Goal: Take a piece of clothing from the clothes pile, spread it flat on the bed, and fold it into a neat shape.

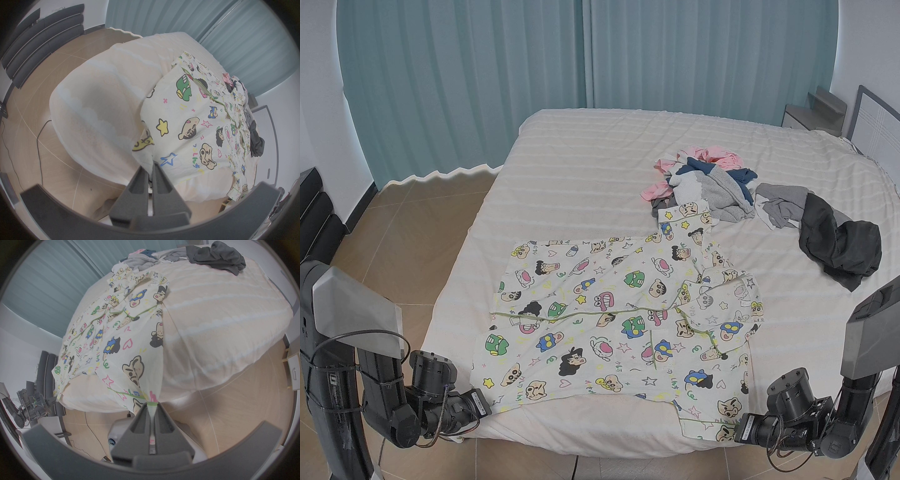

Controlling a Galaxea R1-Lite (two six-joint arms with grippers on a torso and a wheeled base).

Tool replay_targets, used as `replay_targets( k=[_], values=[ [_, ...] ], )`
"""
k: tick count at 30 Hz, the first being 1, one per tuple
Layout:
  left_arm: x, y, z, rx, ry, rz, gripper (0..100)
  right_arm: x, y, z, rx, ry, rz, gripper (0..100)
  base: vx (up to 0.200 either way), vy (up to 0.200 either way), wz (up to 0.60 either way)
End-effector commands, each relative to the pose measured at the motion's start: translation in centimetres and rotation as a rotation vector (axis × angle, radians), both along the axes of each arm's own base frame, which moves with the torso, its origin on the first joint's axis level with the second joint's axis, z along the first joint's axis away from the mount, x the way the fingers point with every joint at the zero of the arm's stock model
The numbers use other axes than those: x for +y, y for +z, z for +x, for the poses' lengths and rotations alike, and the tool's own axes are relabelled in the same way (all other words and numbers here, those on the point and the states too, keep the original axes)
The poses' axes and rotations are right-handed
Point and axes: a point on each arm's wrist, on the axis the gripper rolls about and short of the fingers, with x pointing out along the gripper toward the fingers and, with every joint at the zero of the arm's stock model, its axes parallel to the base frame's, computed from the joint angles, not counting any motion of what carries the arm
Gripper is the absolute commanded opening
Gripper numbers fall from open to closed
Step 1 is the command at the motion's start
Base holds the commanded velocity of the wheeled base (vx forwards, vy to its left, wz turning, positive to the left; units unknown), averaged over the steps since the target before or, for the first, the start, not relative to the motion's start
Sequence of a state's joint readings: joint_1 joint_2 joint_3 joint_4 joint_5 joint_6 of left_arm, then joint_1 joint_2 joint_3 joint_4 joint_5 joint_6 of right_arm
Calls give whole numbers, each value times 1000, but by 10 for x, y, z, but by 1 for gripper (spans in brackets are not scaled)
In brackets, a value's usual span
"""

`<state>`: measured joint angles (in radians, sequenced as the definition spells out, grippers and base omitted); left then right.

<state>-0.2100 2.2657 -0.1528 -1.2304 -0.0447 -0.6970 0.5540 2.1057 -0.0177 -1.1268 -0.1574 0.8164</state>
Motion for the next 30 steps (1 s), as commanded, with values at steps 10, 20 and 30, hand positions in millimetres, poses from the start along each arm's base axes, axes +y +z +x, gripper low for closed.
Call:
replay_targets(
  k=[10, 20, 30],
  values=[
    [4, 3, -23, 58, -61, 17, 0, -4, 13, -21, 69, 11, -14, 0, 0, 0, 0],
    [2, 26, -15, -85, -62, -16, 0, -6, 26, -19, -2, 1, 32, 0, 0, 0, 0],
    [-5, 42, 20, -244, -51, -41, 0, -9, 51, -4, -144, -51, 115, 0, 0, 0, 0]
  ],
)
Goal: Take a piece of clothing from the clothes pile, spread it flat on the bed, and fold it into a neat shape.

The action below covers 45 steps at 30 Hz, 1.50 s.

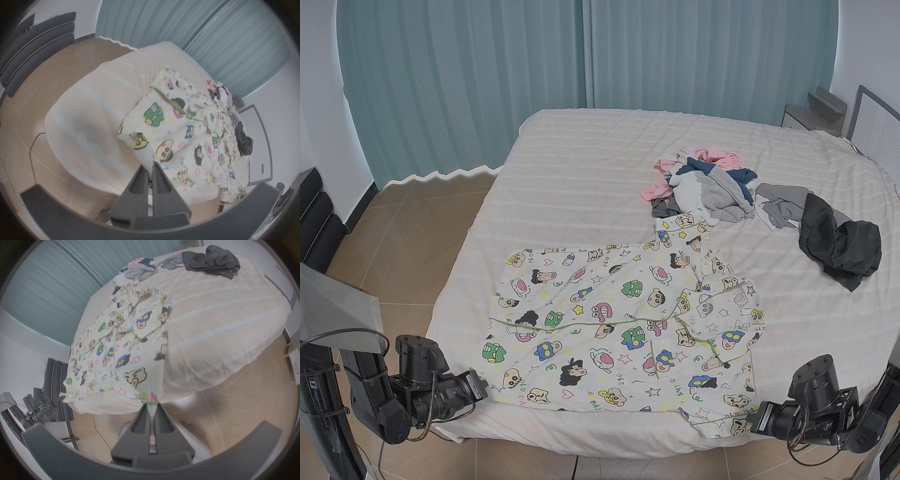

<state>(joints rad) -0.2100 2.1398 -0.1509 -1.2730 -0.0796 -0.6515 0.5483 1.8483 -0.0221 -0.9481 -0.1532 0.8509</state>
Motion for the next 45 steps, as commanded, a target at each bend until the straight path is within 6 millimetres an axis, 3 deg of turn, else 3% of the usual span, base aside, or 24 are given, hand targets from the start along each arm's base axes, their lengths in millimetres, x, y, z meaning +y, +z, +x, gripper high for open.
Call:
replay_targets(
  k=[1, 4, 10, 14, 24, 31, 39, 45],
  values=[
    [-3, 9, 15, -76, 6, -15, 0, -1, 15, 8, -81, -22, 47, 0, 0, 0, 0],
    [-7, 16, 32, -144, 8, -27, 0, 5, 27, 23, -154, -33, 86, 0, 0, 0, 0],
    [-11, 28, 63, -247, 20, -46, 0, 6, 35, 55, -206, -69, 124, 0, 0, 0, 0],
    [-14, 31, 85, -234, 29, -41, 0, 4, 34, 77, -212, -107, 113, 0, 0, 0, 0],
    [-15, 25, 136, -195, 129, -43, 0, 7, 47, 106, -271, -95, 180, 0, 0, 0, 0],
    [-17, 13, 157, -172, 134, -40, 0, 9, 39, 124, -253, -88, 193, 0, 0, 0, 0],
    [-19, 21, 169, -184, 152, -75, 0, 7, 39, 150, -294, -116, 204, 0, 0, 0, 0],
    [-19, 22, 170, -175, 156, -89, 0, 7, 39, 156, -304, -123, 207, 0, 0, 0, 0]
  ],
)
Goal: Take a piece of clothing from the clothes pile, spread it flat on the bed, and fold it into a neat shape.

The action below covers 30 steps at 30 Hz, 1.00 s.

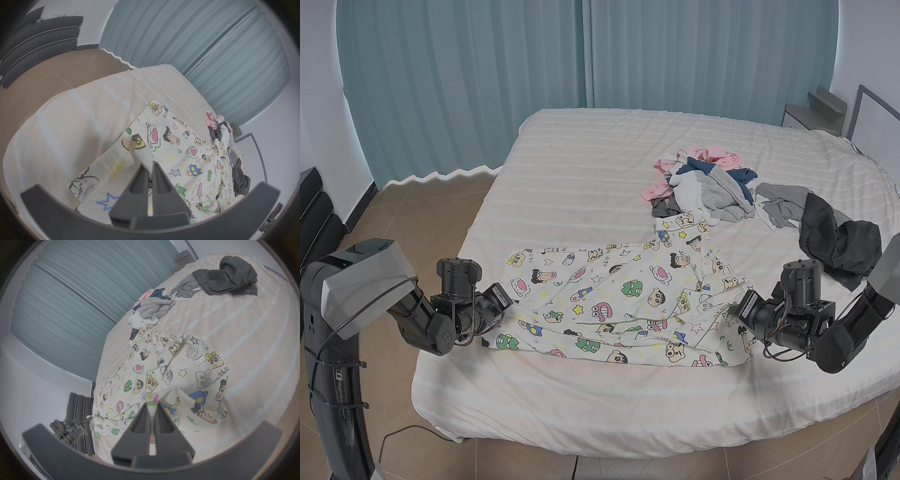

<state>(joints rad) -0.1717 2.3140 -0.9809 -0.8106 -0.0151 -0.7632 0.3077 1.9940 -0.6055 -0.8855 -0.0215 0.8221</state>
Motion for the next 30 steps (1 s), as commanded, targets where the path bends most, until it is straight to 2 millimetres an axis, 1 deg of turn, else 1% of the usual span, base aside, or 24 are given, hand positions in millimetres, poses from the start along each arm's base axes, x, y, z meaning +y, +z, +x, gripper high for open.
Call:
replay_targets(
  k=[1, 2, 6, 10, 16, 17, 19, 21, 23, 26, 28, 29, 30],
  values=[
    [0, -1, 1, -1, -1, -2, 0, 0, -4, 7, 1, -6, -2, 0, 0, 0, 0],
    [0, -1, 2, -2, -1, -3, 100, -1, -4, 8, -2, -11, -1, 0, 0, 0, 0],
    [0, 2, 2, -15, 13, -26, 100, -2, -2, 10, -10, -14, 3, 0, 0, 0, 0],
    [4, 15, 7, -79, 45, -57, 100, -4, 1, 14, -26, -22, 7, 0, 0, 0, 0],
    [19, 34, 14, -245, 106, -82, 100, -8, 4, 20, -45, -39, 14, 0, 0, 0, 0],
    [22, 38, 13, -262, 113, -85, 100, -9, 4, 21, -48, -44, 15, 0, 0, 0, 0],
    [22, 39, 13, -263, 115, -85, 100, -10, 4, 21, -53, -46, 16, 0, 0, 0, 0],
    [23, 40, 10, -258, 109, -87, 100, -10, 6, 23, -75, -47, 23, 0, 0, 0, 0],
    [25, 33, -1, -207, 89, -75, 100, -10, 6, 23, -84, -48, 24, 0, 0, 0, 0],
    [25, 27, -19, -119, -29, -64, 100, -11, 3, 23, -77, -51, 21, 0, 0, 0, 0],
    [24, 28, -27, -71, -76, -83, 100, -12, 2, 24, -74, -55, 20, 0, 0, 0, 0],
    [24, 29, -28, -66, -79, -84, 100, -12, 2, 24, -74, -55, 20, 0, 0, 0, 0],
    [22, 27, -33, -18, -94, -86, 100, -13, 2, 25, -74, -58, 20, 0, 0, 0, 0]
  ],
)
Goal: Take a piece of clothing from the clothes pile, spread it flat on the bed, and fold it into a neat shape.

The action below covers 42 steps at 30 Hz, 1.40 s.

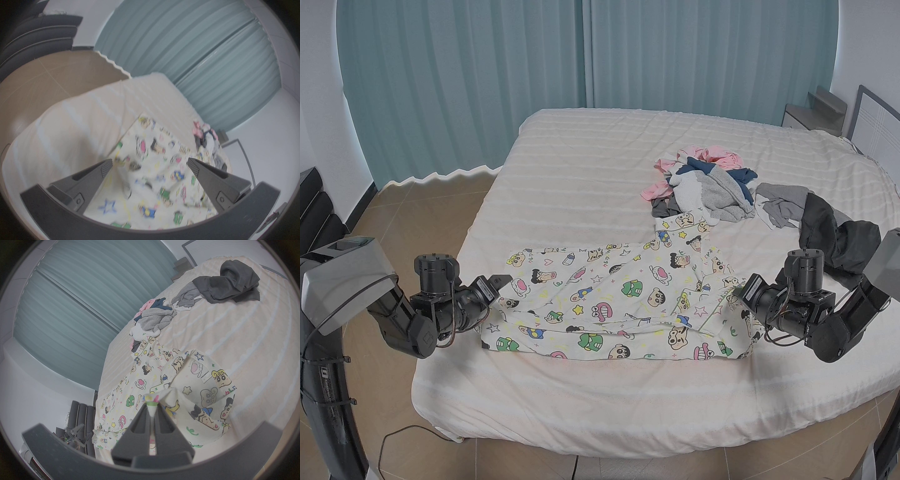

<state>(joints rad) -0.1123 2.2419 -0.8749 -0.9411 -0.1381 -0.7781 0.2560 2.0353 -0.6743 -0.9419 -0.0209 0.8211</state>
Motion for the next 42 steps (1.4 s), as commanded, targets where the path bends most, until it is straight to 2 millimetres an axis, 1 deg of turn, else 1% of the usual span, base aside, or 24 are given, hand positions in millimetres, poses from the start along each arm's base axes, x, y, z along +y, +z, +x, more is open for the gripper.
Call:
replay_targets(
  k=[1, 3, 5, 6, 10, 13, 16, 19, 23, 27, 31, 33, 37, 42],
  values=[
    [-5, 5, -21, 115, -64, 5, 100, -4, -4, 2, 7, -12, -2, 0, 0, 0, 0],
    [-12, 0, -23, 167, -83, 12, 100, -6, -3, 3, 1, -19, 0, 0, 0, 0, 0],
    [-14, -1, -22, 176, -84, 15, 100, -7, -2, 4, -8, -22, 3, 0, 0, 0, 0],
    [-15, -7, -20, 186, -86, 17, 100, -7, 0, 4, -27, -27, 7, 0, 0, 0, 0],
    [-17, -11, -16, 193, -81, 14, 100, -11, 2, 6, -41, -39, 10, 0, 0, 0, 0],
    [-17, -9, -13, 183, -65, -3, 100, -14, 2, 6, -42, -48, 10, 0, 0, 0, 0],
    [-16, 1, -6, 136, -29, -65, 100, -16, 2, 6, -41, -54, 9, 0, 0, 0, 0],
    [-16, 3, -4, 114, -24, -76, 100, -19, 3, 6, -43, -63, 7, 0, 0, 0, 0],
    [-17, 2, -5, 121, -27, -74, 100, -24, 3, 6, -43, -79, 8, 0, 0, 0, 0],
    [-18, -4, -9, 144, -31, -71, 100, -28, 4, 7, -43, -91, 8, 0, 0, 0, 0],
    [-19, -9, -19, 183, -49, -68, 100, -28, 1, 6, -35, -92, 5, 0, 0, 0, 0],
    [-23, -12, -23, 198, -69, -68, 100, -28, 0, 7, -32, -92, 5, 0, 0, 0, 0],
    [-29, -12, -23, 198, -85, -70, 100, -28, 0, 7, -31, -92, 5, 0, 0, 0, 0],
    [-38, -7, -22, 178, -107, -74, 100, -29, 0, 6, -29, -92, 3, 0, 0, 0, 0]
  ],
)
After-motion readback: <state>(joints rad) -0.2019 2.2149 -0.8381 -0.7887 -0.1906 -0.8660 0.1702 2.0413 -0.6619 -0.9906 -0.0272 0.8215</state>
